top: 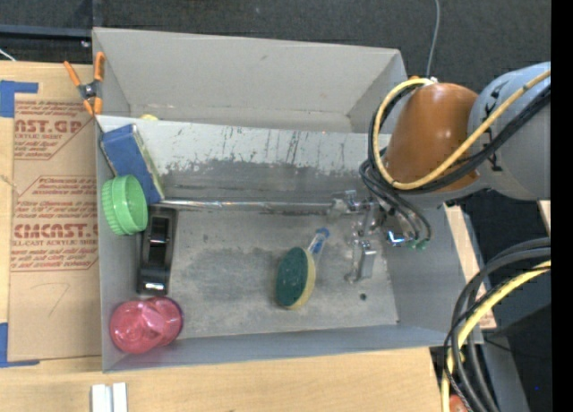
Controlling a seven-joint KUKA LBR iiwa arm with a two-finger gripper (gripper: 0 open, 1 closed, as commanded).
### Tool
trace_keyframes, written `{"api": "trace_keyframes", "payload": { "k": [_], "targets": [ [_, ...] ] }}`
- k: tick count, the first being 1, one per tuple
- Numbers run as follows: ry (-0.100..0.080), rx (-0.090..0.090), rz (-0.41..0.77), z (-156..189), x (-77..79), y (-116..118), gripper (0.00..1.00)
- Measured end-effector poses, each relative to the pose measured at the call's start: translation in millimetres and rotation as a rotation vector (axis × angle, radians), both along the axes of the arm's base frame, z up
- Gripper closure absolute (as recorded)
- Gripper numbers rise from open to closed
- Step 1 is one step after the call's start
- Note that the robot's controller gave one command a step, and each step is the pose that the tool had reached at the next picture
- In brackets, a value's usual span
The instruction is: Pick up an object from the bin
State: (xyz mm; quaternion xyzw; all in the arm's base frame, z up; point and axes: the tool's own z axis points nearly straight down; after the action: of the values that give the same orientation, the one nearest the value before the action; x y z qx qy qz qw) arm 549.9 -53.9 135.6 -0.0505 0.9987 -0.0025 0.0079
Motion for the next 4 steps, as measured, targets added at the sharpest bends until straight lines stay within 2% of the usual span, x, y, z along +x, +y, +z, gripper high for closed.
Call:
{"api": "trace_keyframes", "payload": {
  "k": [1,2,3,4],
  "targets": [
    [-0.004,-0.004,-0.025,-9,0.3,13,0.0],
    [-0.005,-0.005,0.119,-66,14.8,23,0.0],
    [-0.006,-0.006,0.119,-65,15.5,23,1.0],
    [-0.006,-0.006,0.119,-65,15.5,24,1.0]
  ]
}}
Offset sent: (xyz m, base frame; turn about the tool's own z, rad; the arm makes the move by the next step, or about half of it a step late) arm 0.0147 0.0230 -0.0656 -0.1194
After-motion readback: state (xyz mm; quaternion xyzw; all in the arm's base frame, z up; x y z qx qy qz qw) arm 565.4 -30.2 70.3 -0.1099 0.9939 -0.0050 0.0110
